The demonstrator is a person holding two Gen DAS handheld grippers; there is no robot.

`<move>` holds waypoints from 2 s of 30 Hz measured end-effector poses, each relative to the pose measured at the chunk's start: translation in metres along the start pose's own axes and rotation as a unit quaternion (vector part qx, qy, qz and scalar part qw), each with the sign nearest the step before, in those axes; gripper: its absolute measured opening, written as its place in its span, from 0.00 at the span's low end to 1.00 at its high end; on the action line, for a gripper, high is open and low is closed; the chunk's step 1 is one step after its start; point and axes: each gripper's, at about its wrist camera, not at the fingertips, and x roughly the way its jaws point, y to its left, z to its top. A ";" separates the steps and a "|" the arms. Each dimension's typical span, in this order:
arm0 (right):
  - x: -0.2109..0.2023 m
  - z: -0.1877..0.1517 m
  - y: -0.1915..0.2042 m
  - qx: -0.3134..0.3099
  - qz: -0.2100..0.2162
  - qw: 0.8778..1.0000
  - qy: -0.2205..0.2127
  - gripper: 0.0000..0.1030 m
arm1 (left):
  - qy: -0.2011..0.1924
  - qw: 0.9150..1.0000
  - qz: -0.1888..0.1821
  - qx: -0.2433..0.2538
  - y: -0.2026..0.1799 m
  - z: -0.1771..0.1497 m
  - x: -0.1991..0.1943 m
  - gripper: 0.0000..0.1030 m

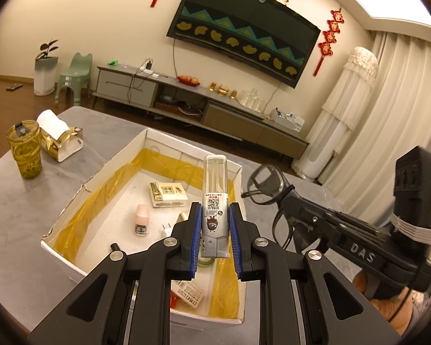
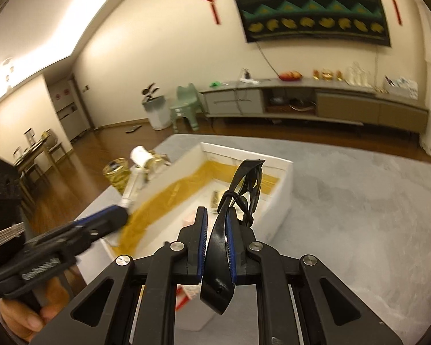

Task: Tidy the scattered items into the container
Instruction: 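Carry the white tube and glasses with both tools over the white box, then open the left tool to drop the white tube while the right tool drops the glasses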

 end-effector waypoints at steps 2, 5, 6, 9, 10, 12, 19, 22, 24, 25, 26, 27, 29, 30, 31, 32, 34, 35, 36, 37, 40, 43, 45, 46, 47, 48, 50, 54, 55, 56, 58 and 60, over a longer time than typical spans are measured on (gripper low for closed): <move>0.004 0.000 0.010 -0.008 0.006 1.000 0.000 0.14 | 0.000 1.000 0.002 0.000 0.001 0.000 0.000 0.19; 0.013 0.001 0.017 -0.007 0.015 1.000 0.005 0.14 | -0.001 1.000 0.007 -0.001 0.003 0.000 0.001 0.19; 0.015 0.000 0.019 -0.006 0.017 1.000 0.007 0.14 | -0.001 1.000 0.009 -0.001 0.003 0.000 0.002 0.19; 0.024 0.000 0.021 -0.001 0.023 1.000 0.013 0.14 | -0.001 1.000 0.012 -0.004 0.006 0.000 0.003 0.19; 0.028 0.000 0.021 0.003 0.025 1.000 0.015 0.14 | -0.001 1.000 0.013 -0.005 0.007 0.000 0.004 0.19; 0.035 -0.001 0.020 0.011 0.029 0.999 0.020 0.14 | 0.000 1.000 0.013 -0.007 0.010 0.000 0.005 0.19; 0.052 -0.006 0.018 0.019 0.031 0.999 0.037 0.14 | 0.016 0.999 0.026 -0.010 0.017 -0.003 0.018 0.19; 0.058 -0.007 0.015 0.022 0.029 0.998 0.043 0.14 | 0.030 0.999 0.035 -0.013 0.020 -0.006 0.025 0.19; 0.062 -0.008 0.013 0.024 0.028 0.998 0.047 0.14 | 0.037 0.998 0.043 -0.011 0.021 -0.007 0.029 0.19; 0.063 -0.009 0.013 0.024 0.028 0.998 0.049 0.14 | 0.040 0.998 0.046 -0.010 0.021 -0.008 0.030 0.19; 0.064 -0.010 0.013 0.024 0.028 0.998 0.051 0.14 | 0.042 0.998 0.048 -0.009 0.021 -0.009 0.031 0.19; 0.066 -0.011 0.013 0.023 0.027 0.998 0.053 0.14 | 0.044 0.998 0.051 -0.008 0.022 -0.009 0.032 0.19; 0.068 -0.013 0.014 0.022 0.027 0.998 0.057 0.14 | 0.046 0.997 0.056 -0.007 0.023 -0.010 0.034 0.19; 0.069 -0.014 0.014 0.023 0.027 0.998 0.058 0.14 | 0.048 0.997 0.058 -0.007 0.023 -0.011 0.035 0.19; 0.070 -0.014 0.013 0.023 0.026 0.998 0.059 0.14 | 0.049 0.997 0.060 -0.007 0.023 -0.011 0.036 0.19; 0.069 -0.015 0.014 0.022 0.026 0.998 0.060 0.14 | 0.050 0.997 0.061 -0.007 0.024 -0.012 0.036 0.19; 0.069 -0.015 0.013 0.023 0.026 0.998 0.059 0.14 | 0.051 0.997 0.063 -0.007 0.024 -0.013 0.037 0.19; 0.068 -0.015 0.012 0.023 0.026 0.998 0.059 0.14 | 0.051 0.997 0.064 -0.006 0.024 -0.013 0.037 0.19; 0.068 -0.015 0.011 0.024 0.026 0.998 0.059 0.14 | 0.051 0.997 0.064 -0.006 0.024 -0.013 0.038 0.19; 0.067 -0.015 0.011 0.025 0.026 0.998 0.058 0.14 | 0.052 0.997 0.065 -0.006 0.025 -0.013 0.038 0.19; 0.067 -0.015 0.010 0.026 0.025 0.998 0.058 0.14 | 0.053 0.996 0.066 -0.005 0.025 -0.014 0.039 0.19; 0.067 -0.015 0.009 0.027 0.025 0.998 0.058 0.14 | 0.055 0.996 0.067 -0.005 0.024 -0.014 0.041 0.19; 0.067 -0.014 0.010 0.027 0.025 0.998 0.056 0.14 | 0.056 0.996 0.069 -0.004 0.024 -0.014 0.041 0.19; 0.067 -0.014 0.011 0.026 0.026 0.998 0.056 0.14 | 0.056 0.996 0.070 -0.004 0.024 -0.014 0.042 0.19; 0.067 -0.013 0.012 0.025 0.026 0.998 0.056 0.14 | 0.057 0.996 0.072 -0.004 0.024 -0.014 0.042 0.19; 0.068 -0.013 0.015 0.021 0.028 0.998 0.057 0.14 | 0.058 0.996 0.073 -0.004 0.024 -0.014 0.043 0.19; 0.069 -0.013 0.021 0.012 0.032 0.998 0.059 0.14 | 0.059 0.995 0.080 -0.002 0.025 -0.015 0.044 0.19; 0.074 -0.016 0.031 -0.003 0.033 0.997 0.067 0.14 | 0.058 0.993 0.101 0.000 0.028 -0.016 0.045 0.19; 0.075 -0.016 0.031 -0.003 0.031 0.997 0.068 0.14 | 0.059 0.993 0.104 0.001 0.029 -0.017 0.046 0.19; 0.077 -0.017 0.031 -0.003 0.030 0.997 0.069 0.14 | 0.059 0.992 0.108 0.002 0.029 -0.017 0.046 0.19; 0.079 -0.018 0.032 -0.002 0.026 0.997 0.072 0.14 | 0.060 0.991 0.116 0.005 0.030 -0.018 0.047 0.19; 0.081 -0.019 0.031 -0.003 0.020 0.997 0.074 0.14 | 0.062 0.991 0.122 0.005 0.031 -0.019 0.048 0.19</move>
